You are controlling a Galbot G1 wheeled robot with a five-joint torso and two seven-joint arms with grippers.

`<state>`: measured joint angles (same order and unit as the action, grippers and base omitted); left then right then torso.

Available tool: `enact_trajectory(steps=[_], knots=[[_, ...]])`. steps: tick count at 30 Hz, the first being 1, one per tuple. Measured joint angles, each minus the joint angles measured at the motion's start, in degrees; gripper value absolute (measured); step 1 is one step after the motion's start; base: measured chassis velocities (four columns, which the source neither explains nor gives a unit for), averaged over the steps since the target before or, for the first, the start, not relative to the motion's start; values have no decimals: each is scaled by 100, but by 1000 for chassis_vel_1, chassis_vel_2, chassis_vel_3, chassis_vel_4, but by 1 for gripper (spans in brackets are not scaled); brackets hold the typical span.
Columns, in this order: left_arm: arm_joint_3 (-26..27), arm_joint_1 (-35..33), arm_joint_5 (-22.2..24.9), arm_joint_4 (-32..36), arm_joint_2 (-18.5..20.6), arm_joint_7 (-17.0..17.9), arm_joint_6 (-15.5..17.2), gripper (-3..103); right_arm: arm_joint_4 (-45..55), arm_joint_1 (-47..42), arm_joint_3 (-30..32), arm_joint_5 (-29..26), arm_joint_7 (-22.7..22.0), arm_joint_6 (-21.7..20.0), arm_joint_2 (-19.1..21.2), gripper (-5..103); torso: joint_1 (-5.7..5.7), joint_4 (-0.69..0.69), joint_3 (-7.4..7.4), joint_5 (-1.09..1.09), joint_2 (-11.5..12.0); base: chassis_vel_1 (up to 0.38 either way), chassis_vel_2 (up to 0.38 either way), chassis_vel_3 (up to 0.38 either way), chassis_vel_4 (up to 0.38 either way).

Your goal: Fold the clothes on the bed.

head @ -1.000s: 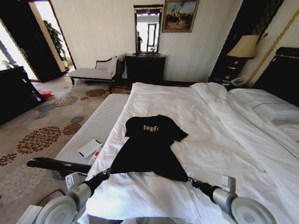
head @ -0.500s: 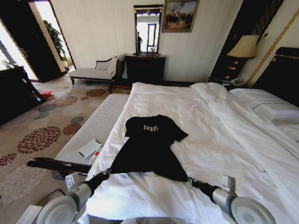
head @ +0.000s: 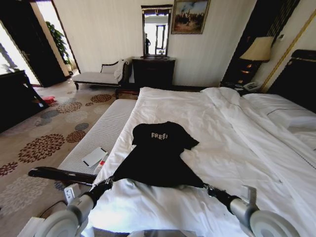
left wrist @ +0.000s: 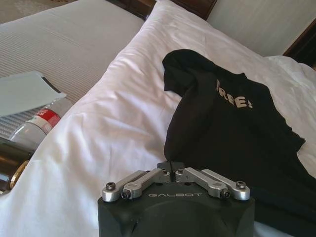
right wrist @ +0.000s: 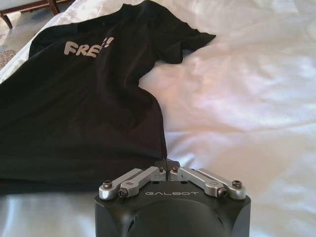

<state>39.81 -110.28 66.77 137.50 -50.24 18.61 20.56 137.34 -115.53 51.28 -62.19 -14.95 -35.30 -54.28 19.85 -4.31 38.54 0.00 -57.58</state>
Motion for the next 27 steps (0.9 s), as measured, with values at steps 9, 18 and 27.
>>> enact_trajectory(steps=[9, 18, 27], knots=[[-89, -121, -44, 2, -31, 20, -11, 0, 6, -208, 57, 145, 13, 6, -16, 0, 2, 0, 1, 1, 1, 0, 0, 0, 0], [-286, -614, -402, 314, -165, 117, -67, 0, 544, -987, 27, 648, 12, -16, -187, 0, 1, -1, 0, 0, 0, 0, 0, 0, 0], [-305, -1347, -889, 422, -265, 38, -186, 0, 589, -1459, -161, 1011, 21, -15, -336, 0, 2, -1, 0, 0, 0, 0, 0, 0, 0]])
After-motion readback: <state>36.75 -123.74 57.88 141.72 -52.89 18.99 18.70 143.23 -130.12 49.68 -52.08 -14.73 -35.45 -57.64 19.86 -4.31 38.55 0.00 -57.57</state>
